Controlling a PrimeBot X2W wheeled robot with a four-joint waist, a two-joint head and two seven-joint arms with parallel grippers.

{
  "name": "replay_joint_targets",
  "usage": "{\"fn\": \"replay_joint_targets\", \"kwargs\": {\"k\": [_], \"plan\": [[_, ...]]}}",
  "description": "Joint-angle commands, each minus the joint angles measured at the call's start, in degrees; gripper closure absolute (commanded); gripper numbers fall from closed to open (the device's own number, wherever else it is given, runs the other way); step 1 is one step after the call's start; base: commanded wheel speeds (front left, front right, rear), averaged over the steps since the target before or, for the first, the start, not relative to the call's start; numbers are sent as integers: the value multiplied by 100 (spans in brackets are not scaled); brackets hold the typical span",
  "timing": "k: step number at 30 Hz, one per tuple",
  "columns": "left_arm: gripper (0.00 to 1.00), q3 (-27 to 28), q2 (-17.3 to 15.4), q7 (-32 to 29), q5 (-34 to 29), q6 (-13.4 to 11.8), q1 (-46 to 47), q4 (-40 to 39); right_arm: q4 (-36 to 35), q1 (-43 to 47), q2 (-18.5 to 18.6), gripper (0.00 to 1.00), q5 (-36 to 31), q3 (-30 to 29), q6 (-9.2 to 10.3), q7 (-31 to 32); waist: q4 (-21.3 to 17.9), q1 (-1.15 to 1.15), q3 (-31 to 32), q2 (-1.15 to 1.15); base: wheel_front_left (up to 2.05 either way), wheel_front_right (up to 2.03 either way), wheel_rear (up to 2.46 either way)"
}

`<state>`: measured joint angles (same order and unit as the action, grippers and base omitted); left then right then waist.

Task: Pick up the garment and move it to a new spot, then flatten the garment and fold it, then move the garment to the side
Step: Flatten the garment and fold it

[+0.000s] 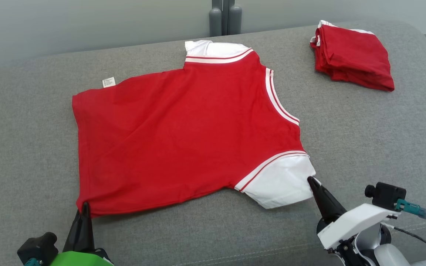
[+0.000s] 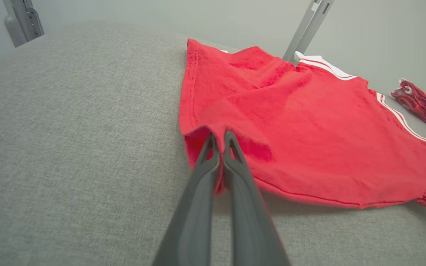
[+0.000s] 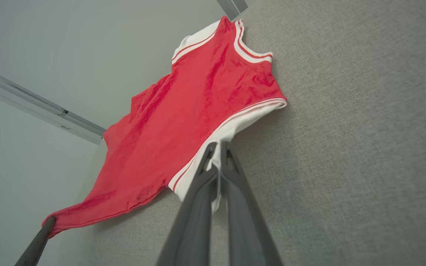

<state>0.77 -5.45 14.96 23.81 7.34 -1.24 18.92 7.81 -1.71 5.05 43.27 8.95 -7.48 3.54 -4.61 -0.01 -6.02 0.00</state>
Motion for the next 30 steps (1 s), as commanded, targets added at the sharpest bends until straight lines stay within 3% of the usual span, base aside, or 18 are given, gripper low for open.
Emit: {"fn": "replay_joint_targets", "kwargs": {"k": [1,11,30], "plan": [[100,-4,-54,23,-49,16,88,-14,-39,-85,15,100,23,-24,-1,21,2,1,6,0,0,0,0],[100,-83,-288,23,-32,15,700,139,471,-1164,-14,100,86,-35,-1,234,-11,1,6,0,0,0,0],[100,-469,-671,23,147,14,2187,1084,3506,-4302,-117,100,37,561,0,-283,205,1,-841,0,0,0,0]]}}
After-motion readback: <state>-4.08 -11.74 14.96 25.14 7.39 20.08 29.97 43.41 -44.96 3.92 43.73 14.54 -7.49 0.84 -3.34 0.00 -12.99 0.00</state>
